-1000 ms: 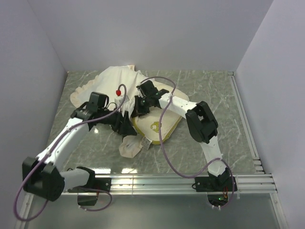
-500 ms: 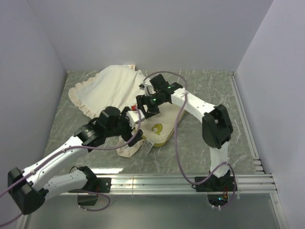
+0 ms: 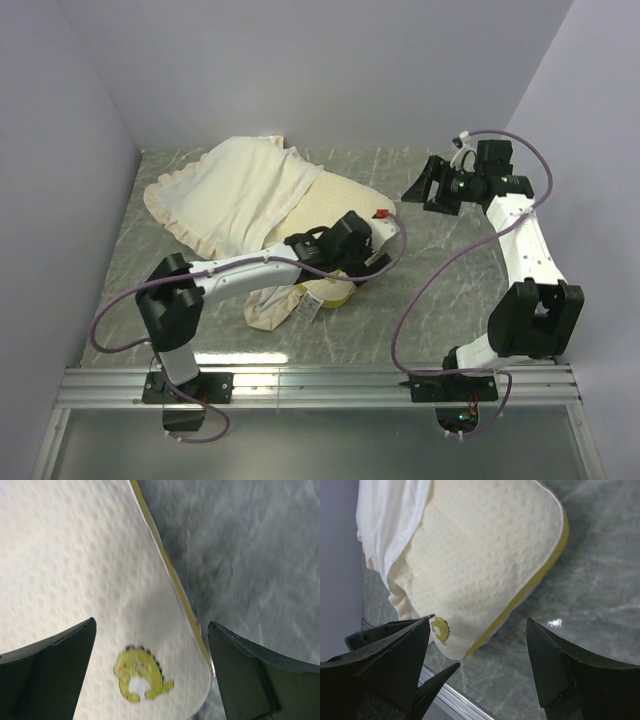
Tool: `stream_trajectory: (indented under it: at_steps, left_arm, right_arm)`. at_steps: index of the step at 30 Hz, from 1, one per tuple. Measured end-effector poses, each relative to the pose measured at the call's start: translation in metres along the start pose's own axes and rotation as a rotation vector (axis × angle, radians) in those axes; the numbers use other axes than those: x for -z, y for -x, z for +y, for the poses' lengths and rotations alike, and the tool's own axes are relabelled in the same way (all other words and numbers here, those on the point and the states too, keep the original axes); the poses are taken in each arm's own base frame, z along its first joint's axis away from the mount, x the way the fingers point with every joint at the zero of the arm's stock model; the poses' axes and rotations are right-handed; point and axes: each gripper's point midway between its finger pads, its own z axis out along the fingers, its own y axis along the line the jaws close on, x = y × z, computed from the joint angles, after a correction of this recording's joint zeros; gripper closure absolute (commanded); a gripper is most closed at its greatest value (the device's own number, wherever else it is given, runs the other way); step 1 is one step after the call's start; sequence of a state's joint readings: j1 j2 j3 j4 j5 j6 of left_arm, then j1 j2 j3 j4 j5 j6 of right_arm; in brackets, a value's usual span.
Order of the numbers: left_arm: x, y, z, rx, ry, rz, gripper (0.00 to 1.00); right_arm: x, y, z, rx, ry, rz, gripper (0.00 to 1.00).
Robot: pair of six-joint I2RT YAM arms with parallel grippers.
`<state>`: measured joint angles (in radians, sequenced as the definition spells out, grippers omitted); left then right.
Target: Put the pillow into the pillowcase
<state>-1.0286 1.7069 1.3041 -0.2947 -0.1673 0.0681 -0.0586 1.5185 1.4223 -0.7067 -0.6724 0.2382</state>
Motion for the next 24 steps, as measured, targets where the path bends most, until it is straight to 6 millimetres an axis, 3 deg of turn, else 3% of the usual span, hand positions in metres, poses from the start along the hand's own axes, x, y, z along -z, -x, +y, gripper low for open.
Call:
stream_trajectory:
  at_steps: [4, 6, 9, 13, 14, 15, 17, 18, 22, 24]
  left_arm:
    - [-0.020, 0.032, 0.002, 0.040, 0.074, -0.038, 0.01]
    - [-0.034, 0.035, 0.001, 0.063, 0.102, -0.030, 0.01]
    - [-0.062, 0.019, -0.002, 0.098, 0.139, 0.025, 0.01]
    - [-0.106, -0.037, 0.002, 0.116, 0.215, 0.182, 0.04]
    - [-0.115, -0.046, 0.004, 0.120, 0.227, 0.210, 0.12]
    - [-0.120, -0.044, 0.007, 0.138, 0.238, 0.206, 0.35]
    - [-0.119, -0.036, 0.016, 0.186, 0.230, 0.201, 0.68]
    - [-0.118, -0.035, 0.021, 0.208, 0.213, 0.203, 0.96]
    - [-0.105, -0.023, 0.041, 0.304, 0.087, 0.199, 1.00]
    - [-0.091, -0.006, 0.050, 0.359, -0.013, 0.196, 1.00]
  right_arm:
    - [0.005, -0.022, -0.018, -0.031, -0.045, 0.025, 0.15]
    - [0.004, -0.033, -0.026, -0.049, -0.062, 0.047, 0.15]
    - [0.007, -0.038, -0.040, -0.081, -0.092, 0.055, 0.15]
    - [0.015, -0.038, -0.054, -0.097, -0.124, 0.040, 0.14]
    - [0.017, -0.039, -0.055, -0.095, -0.130, 0.036, 0.14]
    - [0.018, -0.040, -0.055, -0.091, -0.133, 0.035, 0.14]
    - [0.020, -0.044, -0.054, -0.080, -0.135, 0.037, 0.14]
    - [0.021, -0.046, -0.055, -0.076, -0.138, 0.037, 0.14]
    - [0.019, -0.059, -0.059, -0.082, -0.141, 0.053, 0.17]
    - [0.015, -0.070, -0.064, -0.107, -0.140, 0.073, 0.18]
